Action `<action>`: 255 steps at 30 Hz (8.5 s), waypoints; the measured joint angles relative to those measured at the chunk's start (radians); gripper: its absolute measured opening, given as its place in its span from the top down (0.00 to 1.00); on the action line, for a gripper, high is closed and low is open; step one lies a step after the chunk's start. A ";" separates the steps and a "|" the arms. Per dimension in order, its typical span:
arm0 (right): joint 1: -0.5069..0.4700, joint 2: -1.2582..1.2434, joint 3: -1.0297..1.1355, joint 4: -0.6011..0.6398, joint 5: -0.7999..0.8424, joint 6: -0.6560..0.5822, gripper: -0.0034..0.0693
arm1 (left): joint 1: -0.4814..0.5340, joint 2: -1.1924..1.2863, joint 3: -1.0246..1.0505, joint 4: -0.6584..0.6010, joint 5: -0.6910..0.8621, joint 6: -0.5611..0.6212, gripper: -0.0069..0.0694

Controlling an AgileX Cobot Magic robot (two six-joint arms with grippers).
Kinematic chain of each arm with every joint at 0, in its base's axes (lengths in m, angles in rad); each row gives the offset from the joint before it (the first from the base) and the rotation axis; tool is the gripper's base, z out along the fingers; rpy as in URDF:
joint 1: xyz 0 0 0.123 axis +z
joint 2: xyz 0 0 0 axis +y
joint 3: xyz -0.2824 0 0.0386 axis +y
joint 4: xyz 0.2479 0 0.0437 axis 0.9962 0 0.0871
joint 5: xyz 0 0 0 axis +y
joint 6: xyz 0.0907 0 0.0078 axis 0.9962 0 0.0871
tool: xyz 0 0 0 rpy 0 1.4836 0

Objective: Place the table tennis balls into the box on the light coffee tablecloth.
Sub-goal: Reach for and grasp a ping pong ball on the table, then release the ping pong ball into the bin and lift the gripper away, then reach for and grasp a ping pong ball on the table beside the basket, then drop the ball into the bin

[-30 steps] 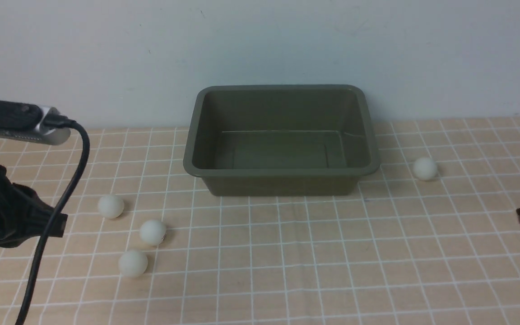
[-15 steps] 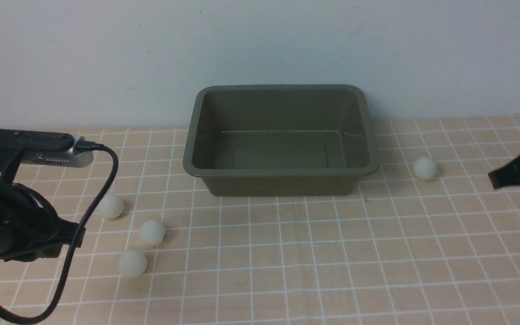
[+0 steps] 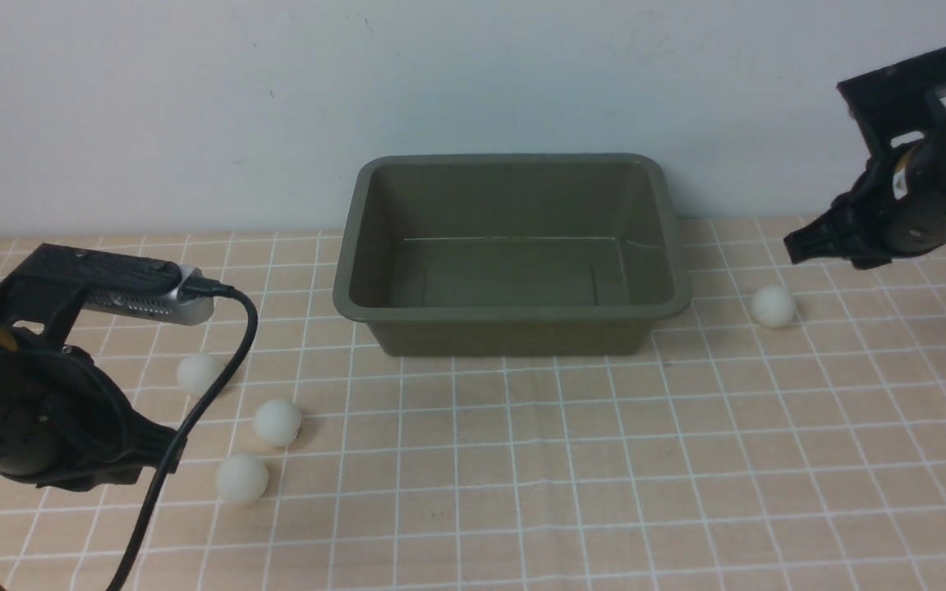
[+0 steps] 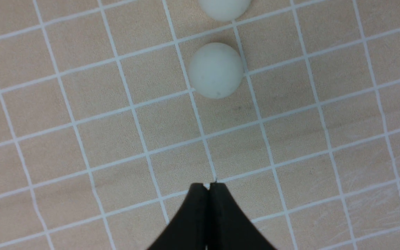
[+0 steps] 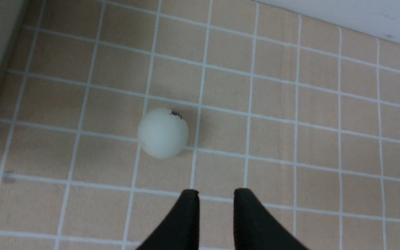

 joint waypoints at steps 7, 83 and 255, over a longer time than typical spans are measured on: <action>-0.006 0.133 -0.151 0.076 -0.009 -0.002 0.34 | 0.000 0.000 0.000 0.000 0.020 0.000 1.00; -0.108 0.400 -0.607 0.565 0.323 -0.316 0.46 | -0.001 0.000 0.000 -0.003 0.025 0.000 1.00; 0.140 -0.985 0.119 0.555 0.434 -0.450 0.97 | -0.148 0.757 -0.928 -0.200 0.012 0.362 0.43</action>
